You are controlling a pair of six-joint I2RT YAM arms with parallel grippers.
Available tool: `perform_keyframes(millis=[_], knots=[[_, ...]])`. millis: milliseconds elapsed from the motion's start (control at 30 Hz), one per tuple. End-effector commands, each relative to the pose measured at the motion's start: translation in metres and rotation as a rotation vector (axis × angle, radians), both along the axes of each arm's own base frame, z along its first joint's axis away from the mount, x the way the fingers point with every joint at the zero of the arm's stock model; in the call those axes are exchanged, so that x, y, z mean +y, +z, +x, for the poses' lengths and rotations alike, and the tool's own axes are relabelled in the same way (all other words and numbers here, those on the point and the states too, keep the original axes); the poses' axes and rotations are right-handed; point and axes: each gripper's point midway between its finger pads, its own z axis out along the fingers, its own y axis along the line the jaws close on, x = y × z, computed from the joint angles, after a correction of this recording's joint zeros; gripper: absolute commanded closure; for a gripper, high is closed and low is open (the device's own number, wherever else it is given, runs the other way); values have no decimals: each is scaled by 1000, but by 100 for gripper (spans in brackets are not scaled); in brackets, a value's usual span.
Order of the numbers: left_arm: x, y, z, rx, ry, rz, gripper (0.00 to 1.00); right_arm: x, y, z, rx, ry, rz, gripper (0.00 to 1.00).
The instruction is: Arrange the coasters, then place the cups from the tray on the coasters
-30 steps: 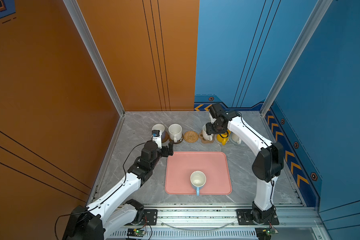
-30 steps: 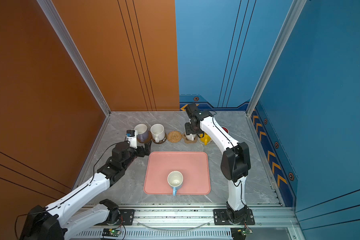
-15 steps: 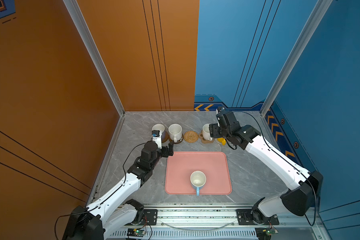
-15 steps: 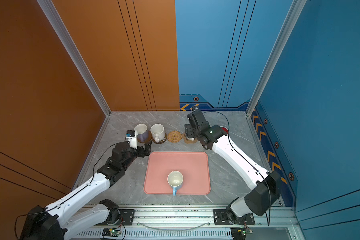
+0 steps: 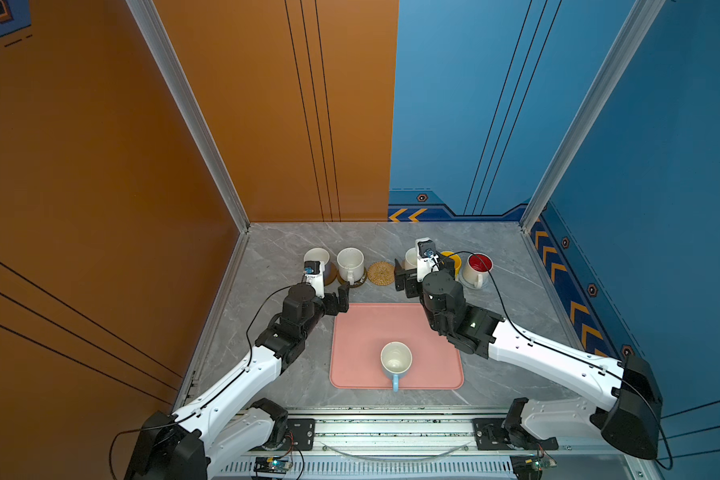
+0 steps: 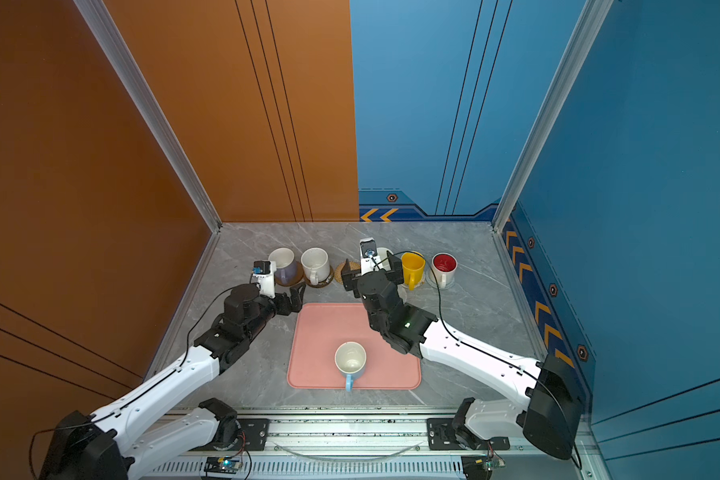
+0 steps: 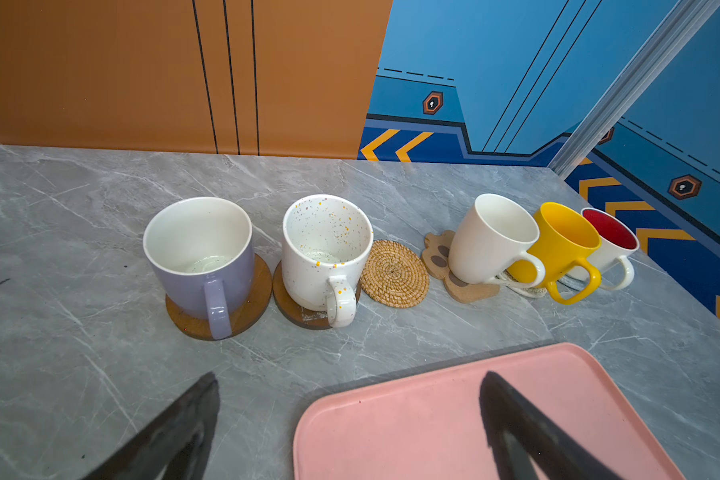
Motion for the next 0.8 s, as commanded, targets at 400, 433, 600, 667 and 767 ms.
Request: perform_keyframes(millis=[400, 433, 600, 667, 767], knots=[[-20, 6, 6, 17, -52, -28, 2, -15, 47, -14, 18, -592, -191, 0], [-21, 6, 6, 16, -53, -27, 2, -15, 46, -10, 55, -613, -219, 0], [-21, 8, 5, 10, -55, -22, 2, -20, 47, -17, 22, -587, -214, 0], [-20, 9, 5, 8, -53, -23, 2, -29, 52, -28, -15, -559, -173, 0], [-21, 9, 5, 8, -55, -23, 2, -44, 61, -46, -69, -509, -122, 0]])
